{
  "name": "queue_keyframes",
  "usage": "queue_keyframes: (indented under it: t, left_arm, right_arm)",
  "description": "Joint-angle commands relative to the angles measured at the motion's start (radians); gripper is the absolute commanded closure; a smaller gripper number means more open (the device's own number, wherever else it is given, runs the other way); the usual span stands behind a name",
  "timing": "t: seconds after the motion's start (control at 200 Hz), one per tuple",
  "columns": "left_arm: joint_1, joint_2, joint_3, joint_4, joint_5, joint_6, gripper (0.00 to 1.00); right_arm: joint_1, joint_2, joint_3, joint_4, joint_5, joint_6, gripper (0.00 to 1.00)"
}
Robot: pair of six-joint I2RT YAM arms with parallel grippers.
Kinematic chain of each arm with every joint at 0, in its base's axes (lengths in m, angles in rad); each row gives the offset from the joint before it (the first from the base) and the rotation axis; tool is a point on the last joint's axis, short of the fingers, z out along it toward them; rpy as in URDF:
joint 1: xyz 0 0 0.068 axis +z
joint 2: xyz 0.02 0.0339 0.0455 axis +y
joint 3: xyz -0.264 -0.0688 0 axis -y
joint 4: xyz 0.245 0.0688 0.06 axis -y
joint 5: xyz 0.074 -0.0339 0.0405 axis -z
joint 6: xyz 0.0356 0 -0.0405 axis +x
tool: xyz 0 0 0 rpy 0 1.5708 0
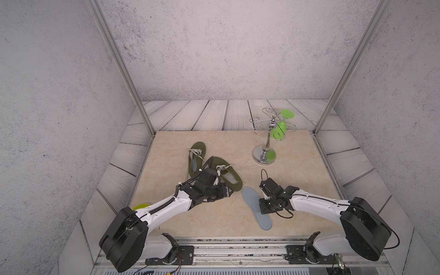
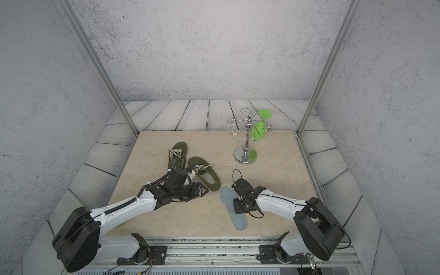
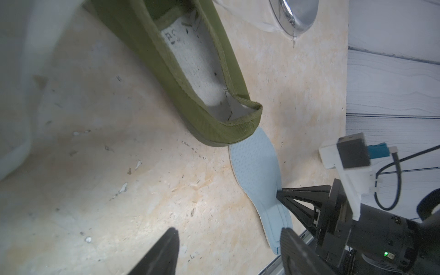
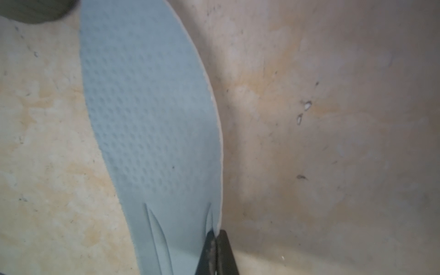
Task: Insert the insole into the shoe
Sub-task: Pick up the insole from the center of the board.
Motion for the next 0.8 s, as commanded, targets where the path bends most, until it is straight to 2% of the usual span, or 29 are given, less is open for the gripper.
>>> queue_keyframes:
  t: [0.0,0.185,0.465,0.656,0.796]
  left_arm:
    - [-0.015,0.033,0.031,0.031,0.026,-0.020,0.30]
    - [-0.032,0.069,0.054,0.076,0.048,-0.050,0.29]
    - [-0.048,0.105,0.091,0.148,0.069,-0.085,0.28]
    - [-0.050,0.124,0.103,0.230,0.095,-0.095,0.28]
    - [-0.050,0.134,0.101,0.312,0.137,-0.087,0.29]
  right_arm:
    - [0.002,-0.078,0.017,-0.076,0.038,0.016,1.00]
    - [0.002,-0.175,0.055,-0.141,0.100,0.026,1.00]
    - [0.002,-0.223,0.176,-0.222,0.121,0.014,1.00]
    - [0.001,-0.222,0.266,-0.237,0.096,0.014,1.00]
    - [-0.010,-0.197,0.309,-0.203,0.027,0.012,1.00]
